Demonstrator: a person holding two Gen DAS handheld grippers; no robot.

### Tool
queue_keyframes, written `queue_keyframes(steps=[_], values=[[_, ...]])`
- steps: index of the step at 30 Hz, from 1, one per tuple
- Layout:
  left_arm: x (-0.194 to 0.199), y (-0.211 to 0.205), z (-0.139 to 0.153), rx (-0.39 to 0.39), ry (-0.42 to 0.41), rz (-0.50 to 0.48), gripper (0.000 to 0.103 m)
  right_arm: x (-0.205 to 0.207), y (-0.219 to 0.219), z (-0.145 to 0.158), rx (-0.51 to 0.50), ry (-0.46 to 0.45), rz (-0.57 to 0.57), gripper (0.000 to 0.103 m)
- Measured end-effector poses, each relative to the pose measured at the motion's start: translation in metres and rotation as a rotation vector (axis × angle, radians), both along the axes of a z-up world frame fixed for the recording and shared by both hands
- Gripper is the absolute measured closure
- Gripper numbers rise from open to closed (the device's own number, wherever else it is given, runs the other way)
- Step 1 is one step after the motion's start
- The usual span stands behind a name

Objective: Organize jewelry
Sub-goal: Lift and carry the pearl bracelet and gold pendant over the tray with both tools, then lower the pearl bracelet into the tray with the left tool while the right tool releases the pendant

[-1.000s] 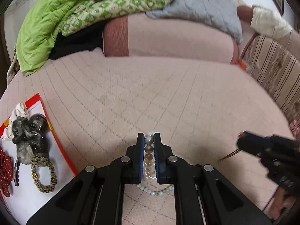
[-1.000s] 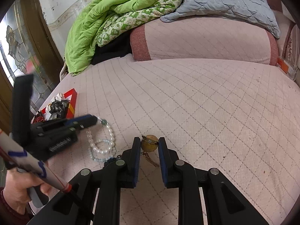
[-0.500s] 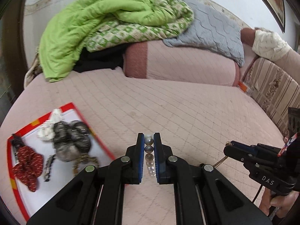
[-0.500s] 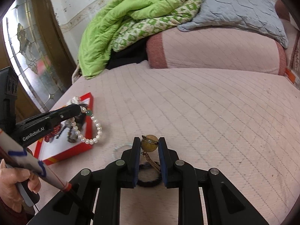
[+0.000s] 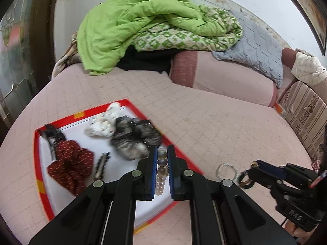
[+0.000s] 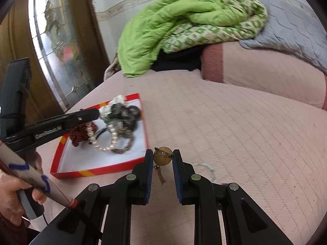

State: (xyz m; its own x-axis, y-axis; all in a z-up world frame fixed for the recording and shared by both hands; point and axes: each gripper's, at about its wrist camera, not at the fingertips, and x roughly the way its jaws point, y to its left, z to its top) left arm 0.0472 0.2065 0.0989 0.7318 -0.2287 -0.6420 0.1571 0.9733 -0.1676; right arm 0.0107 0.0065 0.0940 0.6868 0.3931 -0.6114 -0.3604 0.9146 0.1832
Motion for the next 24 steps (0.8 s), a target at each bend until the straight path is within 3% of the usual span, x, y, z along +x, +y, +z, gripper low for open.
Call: queue_keyframes(steps=[10, 17, 24], values=[[0.001, 0.067, -0.019, -0.037, 0.065, 0.095, 0.094, 0.011, 0.069, 0.018, 0.034, 0.036, 0.091, 0.082], [0.002, 0.096, -0.025, -0.049, 0.086, 0.148, 0.094, 0.031, 0.106, 0.004, 0.078, 0.133, 0.127, 0.082], [-0.003, 0.127, -0.028, -0.058, 0.098, 0.216, 0.094, 0.047, 0.143, -0.008, 0.04, 0.167, 0.153, 0.082]])
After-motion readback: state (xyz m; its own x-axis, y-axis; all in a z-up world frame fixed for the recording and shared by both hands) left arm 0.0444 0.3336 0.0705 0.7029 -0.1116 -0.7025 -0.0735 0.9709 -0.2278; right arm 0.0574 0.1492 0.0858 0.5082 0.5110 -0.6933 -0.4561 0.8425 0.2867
